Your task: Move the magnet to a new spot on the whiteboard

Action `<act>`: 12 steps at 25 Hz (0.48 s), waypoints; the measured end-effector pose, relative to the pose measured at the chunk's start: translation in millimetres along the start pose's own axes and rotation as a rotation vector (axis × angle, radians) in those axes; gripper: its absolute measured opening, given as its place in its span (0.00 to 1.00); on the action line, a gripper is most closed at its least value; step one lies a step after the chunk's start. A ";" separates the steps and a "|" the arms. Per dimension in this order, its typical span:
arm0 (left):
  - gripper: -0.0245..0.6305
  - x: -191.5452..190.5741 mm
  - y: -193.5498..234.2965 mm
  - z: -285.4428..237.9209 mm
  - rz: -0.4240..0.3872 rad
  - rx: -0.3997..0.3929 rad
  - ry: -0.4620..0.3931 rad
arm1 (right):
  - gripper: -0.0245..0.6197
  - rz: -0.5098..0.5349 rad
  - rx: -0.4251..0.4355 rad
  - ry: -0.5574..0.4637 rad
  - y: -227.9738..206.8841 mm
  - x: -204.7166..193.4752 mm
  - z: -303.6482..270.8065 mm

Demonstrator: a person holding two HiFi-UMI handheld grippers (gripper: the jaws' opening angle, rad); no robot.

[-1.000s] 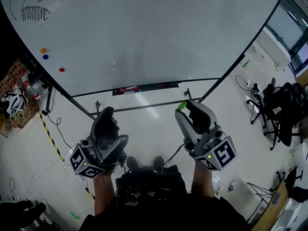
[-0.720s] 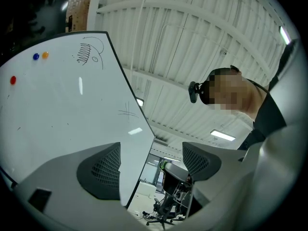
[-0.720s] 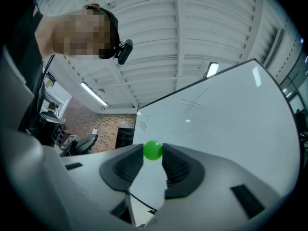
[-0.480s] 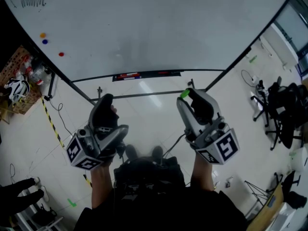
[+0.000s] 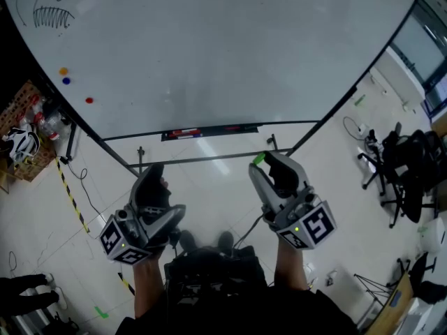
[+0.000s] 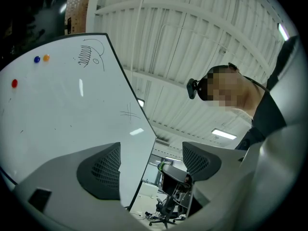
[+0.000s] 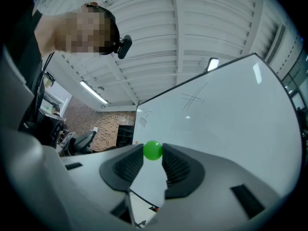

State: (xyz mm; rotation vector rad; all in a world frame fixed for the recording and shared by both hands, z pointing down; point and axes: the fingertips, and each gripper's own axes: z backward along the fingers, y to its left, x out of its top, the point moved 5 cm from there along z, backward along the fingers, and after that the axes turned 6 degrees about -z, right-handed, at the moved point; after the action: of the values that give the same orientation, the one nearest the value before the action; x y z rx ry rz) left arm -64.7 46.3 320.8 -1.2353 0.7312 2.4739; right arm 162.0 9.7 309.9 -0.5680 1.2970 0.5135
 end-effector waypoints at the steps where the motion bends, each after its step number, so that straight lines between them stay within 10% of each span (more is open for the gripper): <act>1: 0.65 1.4 2.3 2.3 0.002 0.003 -0.005 | 0.27 0.006 -0.003 0.008 0.0 -1.3 -3.5; 12: 0.65 31.9 49.4 38.9 0.013 0.024 -0.065 | 0.27 0.111 -0.072 0.101 3.4 -16.8 -67.6</act>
State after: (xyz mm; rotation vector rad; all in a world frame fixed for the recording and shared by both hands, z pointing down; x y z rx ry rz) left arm -132.0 27.4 330.4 -1.1399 0.7522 2.4959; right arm 106.5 -32.4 314.2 -0.5900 1.4158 0.6324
